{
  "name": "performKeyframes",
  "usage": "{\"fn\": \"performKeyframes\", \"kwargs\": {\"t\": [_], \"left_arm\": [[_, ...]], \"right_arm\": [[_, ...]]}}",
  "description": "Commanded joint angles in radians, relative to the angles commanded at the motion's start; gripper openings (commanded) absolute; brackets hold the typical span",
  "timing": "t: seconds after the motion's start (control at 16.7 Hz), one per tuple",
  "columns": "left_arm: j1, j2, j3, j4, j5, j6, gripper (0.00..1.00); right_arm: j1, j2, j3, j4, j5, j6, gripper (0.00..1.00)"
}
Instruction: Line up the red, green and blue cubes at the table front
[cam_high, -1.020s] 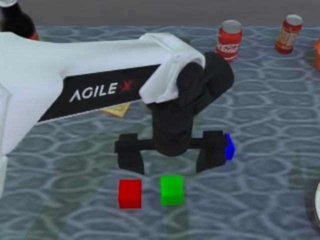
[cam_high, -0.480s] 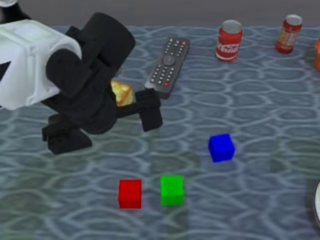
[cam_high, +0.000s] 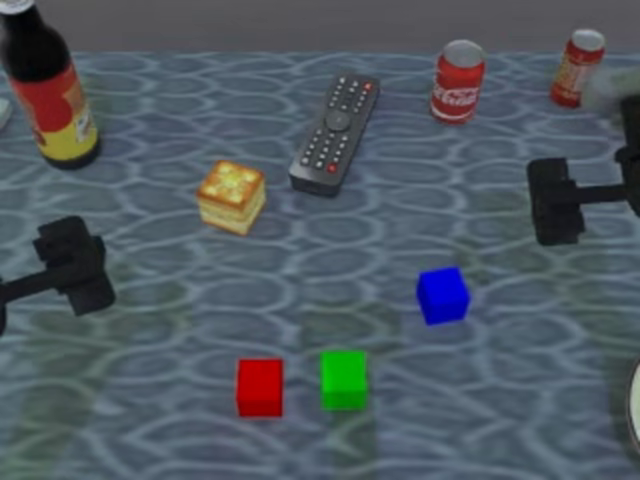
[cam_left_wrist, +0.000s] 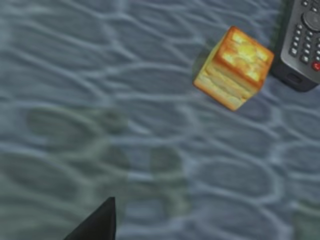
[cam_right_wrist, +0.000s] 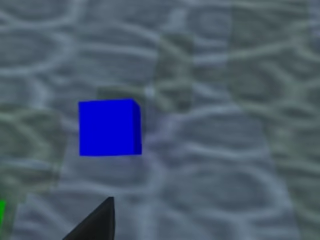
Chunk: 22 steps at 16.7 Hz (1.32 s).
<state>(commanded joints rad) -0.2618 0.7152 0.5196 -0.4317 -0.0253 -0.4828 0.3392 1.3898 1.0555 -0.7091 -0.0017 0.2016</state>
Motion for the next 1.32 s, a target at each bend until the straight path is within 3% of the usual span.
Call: {"fn": "performKeyframes", "kwargs": {"t": [0.36, 0.66, 1.14, 1.32], "left_arm": [[0.194, -0.47, -0.364, 0.275, 0.012, 0.293, 1.0], [0.273, -0.688, -0.504, 0.414, 0.024, 0.46, 1.0], [0.282, -0.715, -0.52, 0.432, 0.025, 0.483, 1.0], [0.282, -0.715, -0.52, 0.432, 0.025, 0.483, 1.0]], "right_arm": [[0.124, 0.51, 0.405, -0.267, 0.0, 0.077, 1.0], [0.181, 0.746, 0.609, -0.379, 0.004, 0.113, 1.0], [0.183, 0.771, 0.631, -0.387, 0.004, 0.117, 1.0], [0.186, 0.8, 0.589, -0.318, 0.005, 0.116, 1.0]]}}
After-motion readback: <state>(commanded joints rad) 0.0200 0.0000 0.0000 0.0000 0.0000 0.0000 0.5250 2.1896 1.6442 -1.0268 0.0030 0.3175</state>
